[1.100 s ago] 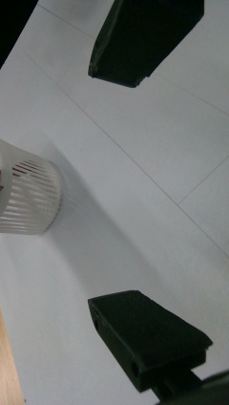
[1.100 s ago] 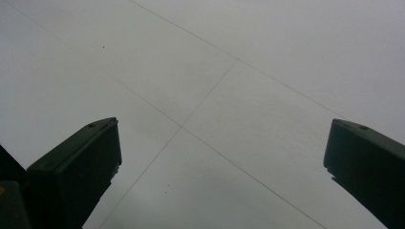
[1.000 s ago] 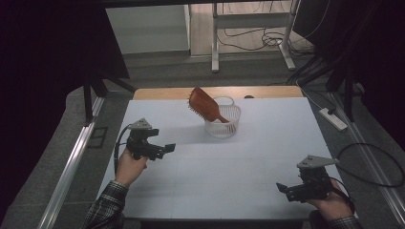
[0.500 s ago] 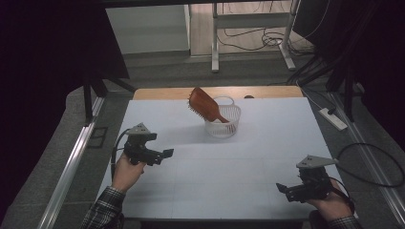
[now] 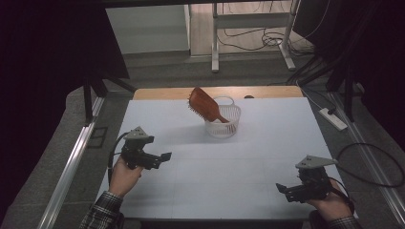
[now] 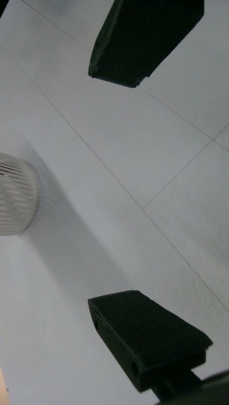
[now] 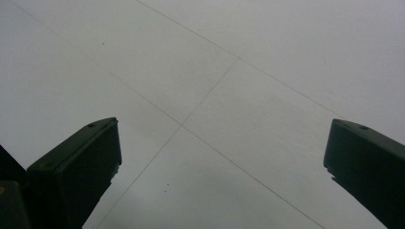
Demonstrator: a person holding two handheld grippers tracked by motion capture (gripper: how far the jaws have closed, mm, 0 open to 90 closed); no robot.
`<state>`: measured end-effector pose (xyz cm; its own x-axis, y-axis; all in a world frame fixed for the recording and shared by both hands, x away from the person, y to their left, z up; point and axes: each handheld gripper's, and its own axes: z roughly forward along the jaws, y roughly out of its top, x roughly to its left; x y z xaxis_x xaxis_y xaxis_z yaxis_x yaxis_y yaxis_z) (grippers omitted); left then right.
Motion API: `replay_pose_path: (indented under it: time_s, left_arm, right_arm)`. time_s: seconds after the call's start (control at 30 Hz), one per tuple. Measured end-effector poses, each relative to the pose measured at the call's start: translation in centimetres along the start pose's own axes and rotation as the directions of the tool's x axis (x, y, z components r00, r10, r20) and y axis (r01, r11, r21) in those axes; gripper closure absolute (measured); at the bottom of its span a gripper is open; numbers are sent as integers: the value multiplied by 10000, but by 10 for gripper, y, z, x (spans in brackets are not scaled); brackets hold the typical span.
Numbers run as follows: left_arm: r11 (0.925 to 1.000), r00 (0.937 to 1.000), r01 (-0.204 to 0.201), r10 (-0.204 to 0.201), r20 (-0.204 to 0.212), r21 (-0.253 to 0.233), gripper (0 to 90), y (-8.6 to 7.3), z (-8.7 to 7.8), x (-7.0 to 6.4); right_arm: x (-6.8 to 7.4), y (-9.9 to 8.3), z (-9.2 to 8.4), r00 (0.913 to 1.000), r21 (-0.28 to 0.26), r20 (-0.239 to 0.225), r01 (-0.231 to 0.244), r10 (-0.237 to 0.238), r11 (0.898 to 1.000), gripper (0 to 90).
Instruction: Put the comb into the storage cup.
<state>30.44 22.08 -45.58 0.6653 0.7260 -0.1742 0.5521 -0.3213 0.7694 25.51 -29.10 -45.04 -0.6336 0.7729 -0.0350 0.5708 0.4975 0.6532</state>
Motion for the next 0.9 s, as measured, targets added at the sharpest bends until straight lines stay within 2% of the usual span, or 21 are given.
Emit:
replay_pose_path:
  time_s: [0.9]
  left_arm:
    - [9995, 9998, 198, -199, -77, -228, 0, -12, -15, -7]
  right_arm:
    - [1, 1, 1, 9999, 41, 50, 96, -96, 9999, 0]
